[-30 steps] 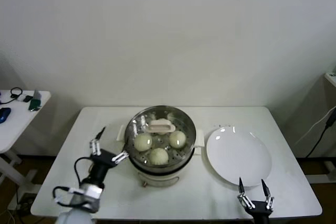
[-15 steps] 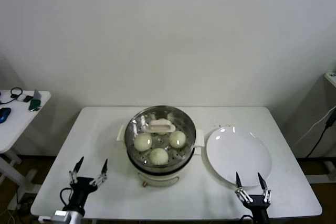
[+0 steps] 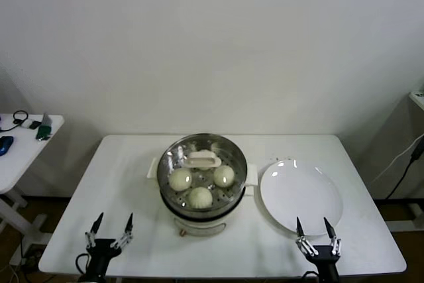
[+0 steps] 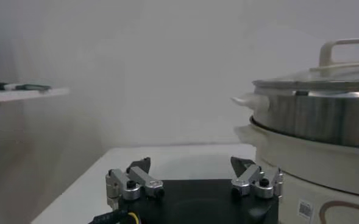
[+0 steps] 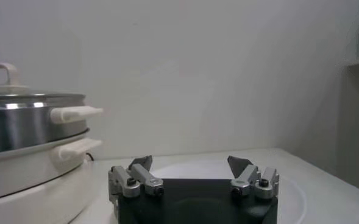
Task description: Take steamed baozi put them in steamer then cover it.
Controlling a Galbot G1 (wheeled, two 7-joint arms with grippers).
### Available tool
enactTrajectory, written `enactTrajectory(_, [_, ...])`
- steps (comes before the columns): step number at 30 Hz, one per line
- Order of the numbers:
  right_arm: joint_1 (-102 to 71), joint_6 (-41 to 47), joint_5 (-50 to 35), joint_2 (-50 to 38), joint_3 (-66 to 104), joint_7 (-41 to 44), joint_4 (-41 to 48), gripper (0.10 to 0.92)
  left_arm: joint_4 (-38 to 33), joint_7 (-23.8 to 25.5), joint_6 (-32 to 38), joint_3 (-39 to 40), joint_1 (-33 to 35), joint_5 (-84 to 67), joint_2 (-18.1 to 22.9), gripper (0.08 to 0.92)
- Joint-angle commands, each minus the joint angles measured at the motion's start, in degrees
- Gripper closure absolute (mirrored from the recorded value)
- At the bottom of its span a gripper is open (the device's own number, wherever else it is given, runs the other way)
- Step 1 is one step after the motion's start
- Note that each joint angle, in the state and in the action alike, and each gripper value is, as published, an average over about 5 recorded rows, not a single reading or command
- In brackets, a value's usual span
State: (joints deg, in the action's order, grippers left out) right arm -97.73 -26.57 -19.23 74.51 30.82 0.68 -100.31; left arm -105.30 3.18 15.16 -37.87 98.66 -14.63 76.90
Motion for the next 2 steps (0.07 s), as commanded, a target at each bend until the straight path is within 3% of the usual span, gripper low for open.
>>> enactTrajectory(1, [0.2,0.1,-0.1,-0.2,-0.1,0.2,-0.1,0.203,1.4,0.3,1.6,-0.3,0.6,-1.5,0.6,0.177])
enactTrajectory(2, [0.2,0.1,-0.1,-0.2,-0.1,0.2,-0.1,0.203,1.4,0.3,1.6,-0.3,0.6,-1.5,0.6,0.177])
